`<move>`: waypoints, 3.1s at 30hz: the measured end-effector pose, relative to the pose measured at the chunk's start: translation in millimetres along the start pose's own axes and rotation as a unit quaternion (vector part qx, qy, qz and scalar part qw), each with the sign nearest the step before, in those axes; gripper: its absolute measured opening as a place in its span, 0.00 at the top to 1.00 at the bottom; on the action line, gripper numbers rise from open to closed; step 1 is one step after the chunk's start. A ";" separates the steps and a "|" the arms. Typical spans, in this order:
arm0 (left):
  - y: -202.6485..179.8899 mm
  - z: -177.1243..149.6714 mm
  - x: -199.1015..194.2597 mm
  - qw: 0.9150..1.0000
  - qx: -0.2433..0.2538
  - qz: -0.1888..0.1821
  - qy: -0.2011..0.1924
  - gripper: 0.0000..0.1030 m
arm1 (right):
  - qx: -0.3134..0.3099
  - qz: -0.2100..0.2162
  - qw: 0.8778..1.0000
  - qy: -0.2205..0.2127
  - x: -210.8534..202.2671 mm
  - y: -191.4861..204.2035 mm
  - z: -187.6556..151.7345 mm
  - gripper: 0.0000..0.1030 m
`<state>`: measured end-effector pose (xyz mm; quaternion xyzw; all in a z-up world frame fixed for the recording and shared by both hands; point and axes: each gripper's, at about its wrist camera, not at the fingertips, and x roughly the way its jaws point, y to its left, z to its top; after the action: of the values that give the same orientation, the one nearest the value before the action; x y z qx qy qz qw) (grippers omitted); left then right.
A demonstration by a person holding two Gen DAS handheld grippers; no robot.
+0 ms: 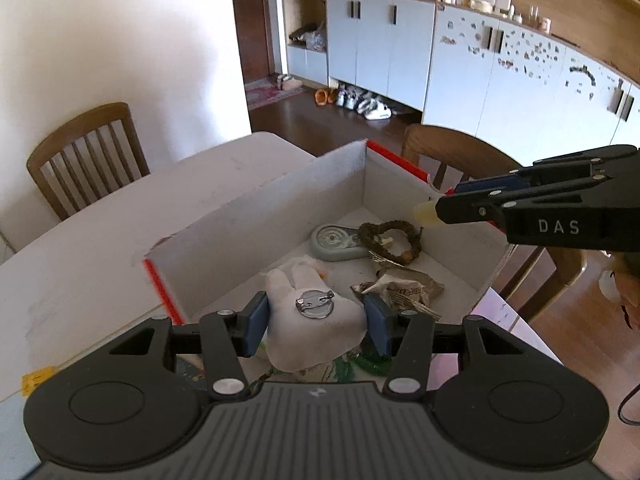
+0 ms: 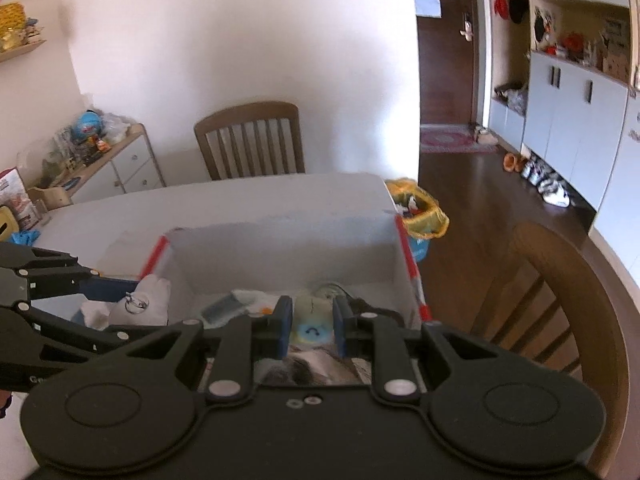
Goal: Organize objects
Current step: 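Carry the rabbit plush and keychain over the shoebox and lower them inside, then open both tools to release the items into the box, then withdraw both tools from the box toward the remaining table items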
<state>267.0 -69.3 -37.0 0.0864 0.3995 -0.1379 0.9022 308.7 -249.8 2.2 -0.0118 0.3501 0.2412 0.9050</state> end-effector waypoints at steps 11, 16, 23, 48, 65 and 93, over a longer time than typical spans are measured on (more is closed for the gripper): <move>-16.9 9.3 58.3 0.998 0.000 -0.001 0.067 0.50 | -0.014 0.001 0.999 0.052 29.9 -11.7 -23.0 0.81; -21.0 8.8 76.1 0.996 0.013 -0.003 0.085 0.50 | -0.023 0.001 0.997 0.067 35.7 -13.7 -29.9 0.81; -15.5 7.9 94.7 0.993 0.003 -0.003 0.117 0.50 | -0.032 0.010 0.997 0.076 36.7 -13.9 -35.2 0.77; -4.5 2.6 36.0 0.998 -0.038 0.009 0.047 0.36 | -0.017 0.031 0.999 0.037 5.5 -1.0 -16.9 0.58; 34.5 -17.0 -46.8 0.997 -0.071 0.004 -0.024 0.30 | -0.001 0.038 0.999 -0.002 -28.6 46.3 -7.4 0.39; 151.0 -88.2 -108.2 0.990 -0.131 0.022 -0.052 0.12 | -0.022 0.048 0.999 -0.008 -23.4 177.8 -13.5 0.02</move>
<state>184.0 116.6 -8.3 -0.0316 0.3642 -0.0687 0.9282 206.2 -105.3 33.2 -0.0130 0.3379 0.2920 0.8947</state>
